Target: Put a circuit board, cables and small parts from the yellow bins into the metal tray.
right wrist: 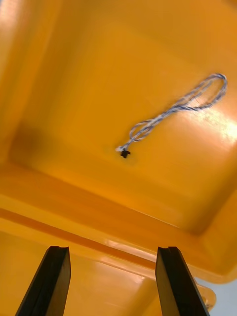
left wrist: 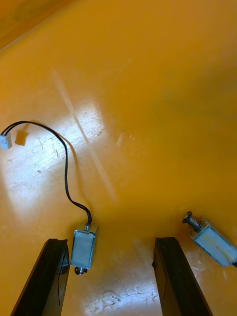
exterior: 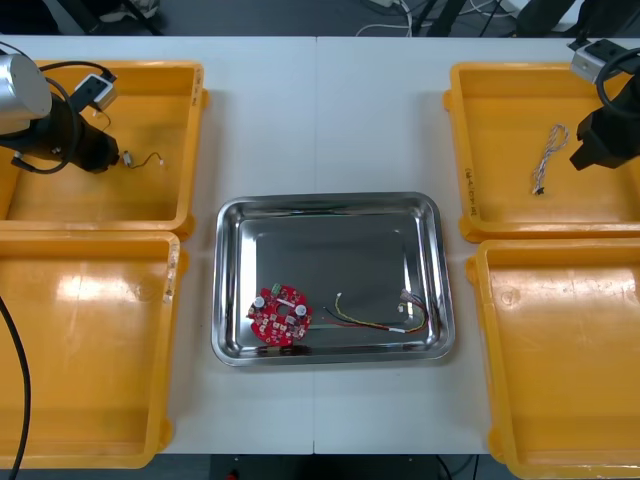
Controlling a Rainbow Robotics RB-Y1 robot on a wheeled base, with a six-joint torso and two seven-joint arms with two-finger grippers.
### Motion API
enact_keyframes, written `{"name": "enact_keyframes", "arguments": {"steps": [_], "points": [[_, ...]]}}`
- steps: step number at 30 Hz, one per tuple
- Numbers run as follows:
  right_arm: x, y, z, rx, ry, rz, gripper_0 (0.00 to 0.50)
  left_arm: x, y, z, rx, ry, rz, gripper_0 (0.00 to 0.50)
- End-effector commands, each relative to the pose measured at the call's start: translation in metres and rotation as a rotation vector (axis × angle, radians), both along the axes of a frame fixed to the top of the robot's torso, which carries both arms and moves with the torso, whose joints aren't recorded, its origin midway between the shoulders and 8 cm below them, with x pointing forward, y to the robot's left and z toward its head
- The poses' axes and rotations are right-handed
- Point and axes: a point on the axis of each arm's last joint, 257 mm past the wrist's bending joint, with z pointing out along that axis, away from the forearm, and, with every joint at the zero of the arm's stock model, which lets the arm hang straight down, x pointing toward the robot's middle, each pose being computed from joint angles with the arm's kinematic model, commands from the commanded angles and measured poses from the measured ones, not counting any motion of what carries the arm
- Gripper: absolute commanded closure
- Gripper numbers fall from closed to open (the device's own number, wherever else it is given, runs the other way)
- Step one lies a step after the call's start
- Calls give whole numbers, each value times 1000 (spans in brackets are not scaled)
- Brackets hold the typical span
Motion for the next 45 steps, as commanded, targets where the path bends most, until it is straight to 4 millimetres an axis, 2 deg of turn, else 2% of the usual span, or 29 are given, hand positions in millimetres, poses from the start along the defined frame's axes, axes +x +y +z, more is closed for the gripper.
{"name": "enact_keyframes", "arguments": {"steps": [1,11,14,25,36,45], "points": [[17,-13,36,35,-59,-106,0,14,24,50,136,-72,-89,0],[21,-42,25,61,-17,-253,0,12,42,57,178,-75,-84,0],[23,-44,23,89,-18,-288,0,12,44,54,177,-82,-82,0],[35,-32,34,185,-61,-440,0,11,38,48,121,-94,-80,0],[54,-12,32,330,-118,-589,0,8,42,40,119,-90,-80,0],[69,-14,26,371,-116,-634,0,5,44,30,110,-90,-80,0]]}}
